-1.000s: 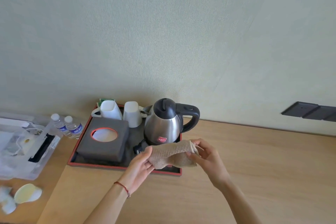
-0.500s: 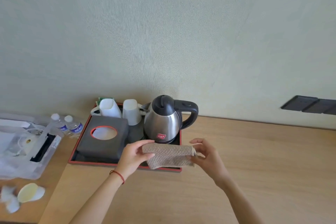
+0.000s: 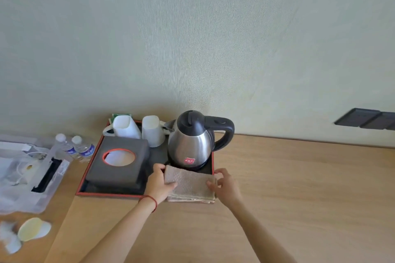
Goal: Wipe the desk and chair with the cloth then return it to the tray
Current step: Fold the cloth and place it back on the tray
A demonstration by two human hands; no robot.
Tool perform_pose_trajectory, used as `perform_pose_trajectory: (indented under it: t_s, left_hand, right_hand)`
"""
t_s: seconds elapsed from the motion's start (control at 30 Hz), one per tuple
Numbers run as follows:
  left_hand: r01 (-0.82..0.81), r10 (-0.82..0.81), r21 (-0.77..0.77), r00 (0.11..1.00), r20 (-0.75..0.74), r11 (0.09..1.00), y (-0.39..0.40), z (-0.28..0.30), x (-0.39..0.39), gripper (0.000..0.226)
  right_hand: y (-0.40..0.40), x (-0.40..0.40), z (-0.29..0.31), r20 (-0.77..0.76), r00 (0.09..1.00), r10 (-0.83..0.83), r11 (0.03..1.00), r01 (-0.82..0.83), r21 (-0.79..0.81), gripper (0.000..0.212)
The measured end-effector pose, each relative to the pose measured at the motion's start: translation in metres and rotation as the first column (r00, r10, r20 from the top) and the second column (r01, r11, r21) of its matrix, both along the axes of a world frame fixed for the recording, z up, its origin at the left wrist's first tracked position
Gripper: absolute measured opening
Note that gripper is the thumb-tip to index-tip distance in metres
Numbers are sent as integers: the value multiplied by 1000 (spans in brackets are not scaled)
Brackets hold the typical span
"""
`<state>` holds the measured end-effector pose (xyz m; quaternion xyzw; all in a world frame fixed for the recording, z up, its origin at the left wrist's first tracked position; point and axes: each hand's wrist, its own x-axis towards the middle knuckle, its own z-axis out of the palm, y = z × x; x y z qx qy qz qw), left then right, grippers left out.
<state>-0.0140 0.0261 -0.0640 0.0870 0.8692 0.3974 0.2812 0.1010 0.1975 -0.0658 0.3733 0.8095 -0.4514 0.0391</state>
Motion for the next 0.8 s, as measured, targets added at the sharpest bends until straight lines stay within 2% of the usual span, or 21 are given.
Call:
perform_pose_trajectory:
  t_s: [0.07,0.17,0.27,0.37,0.43,0.53,0.6,0.67,0.7,0.8]
  left_hand:
    - [61,-70,-75,989,-129,995,1,-4,0,45]
    - [146,-221,-263,935,-279,954,4,-8,2,31]
    - [191,-340,-406,878,-337,894,4,-8,-1,21]
    - [180,-401,-506,839,-369,843,-2,-8,-2,24]
    - [175,-422,-527,816,-395,831,-6,-12,-1,24]
    - [138,-364,-438,793,-489,889,-13,-19,2,22]
    - [195,-363,-344,761,-538,918,-17,-23,1,30]
    - [297,-436,-326,704,-560,898,-21,-26,-1,33]
    - [312,-467,-356,694,-547,881,-22,-28,-2,32]
    - [273,-464,-409,730,-501,871,-20,-35,-4,32]
  right_hand:
    - [-2,-6,-2,-10,999,31,992,-29,121,36]
    - [-7,-13,-6,75,991,115,949,-132,287,34]
    - [-13,-16,-11,157,963,220,851,-268,452,27]
    - [-18,-19,-14,212,938,275,756,-347,554,23]
    - [-21,-19,-11,250,926,283,671,-377,638,17]
    - [-23,-14,-12,211,936,282,590,-343,731,26]
    - [-20,-10,-19,156,911,382,547,-359,757,31]
    - [-17,-6,-26,147,853,501,489,-419,765,36]
    - [-15,-4,-29,139,841,524,479,-425,768,38]
    - [-15,-2,-32,115,866,487,556,-409,724,39]
